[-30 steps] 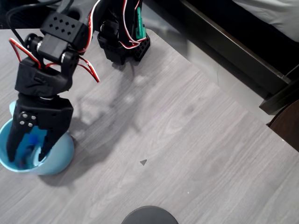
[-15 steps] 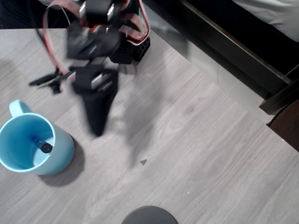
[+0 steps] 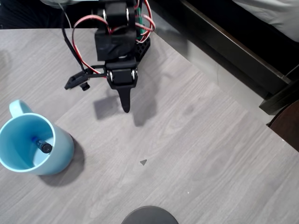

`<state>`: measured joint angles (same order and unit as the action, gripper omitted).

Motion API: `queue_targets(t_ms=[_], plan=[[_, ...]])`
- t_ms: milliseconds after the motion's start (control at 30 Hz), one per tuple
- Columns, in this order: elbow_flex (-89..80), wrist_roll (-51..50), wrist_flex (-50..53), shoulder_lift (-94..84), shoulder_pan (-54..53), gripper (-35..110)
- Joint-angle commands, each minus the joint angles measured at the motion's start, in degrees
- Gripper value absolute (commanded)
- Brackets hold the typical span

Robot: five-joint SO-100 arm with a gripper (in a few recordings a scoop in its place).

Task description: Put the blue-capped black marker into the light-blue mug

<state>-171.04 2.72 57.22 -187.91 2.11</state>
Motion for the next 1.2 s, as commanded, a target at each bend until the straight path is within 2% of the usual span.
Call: queue_targets(t_ms=[0,267,533,1167], plan=[[-5.0,0.6,0.1,-3.3,-1.5,0],[-6.3,-0.2,4.5,-3.3,-0.5,0],[-6.4,-0.4,13.0,-3.3,1.0,0],[-6.4,-0.5,13.4,-3.3,1.0,0]])
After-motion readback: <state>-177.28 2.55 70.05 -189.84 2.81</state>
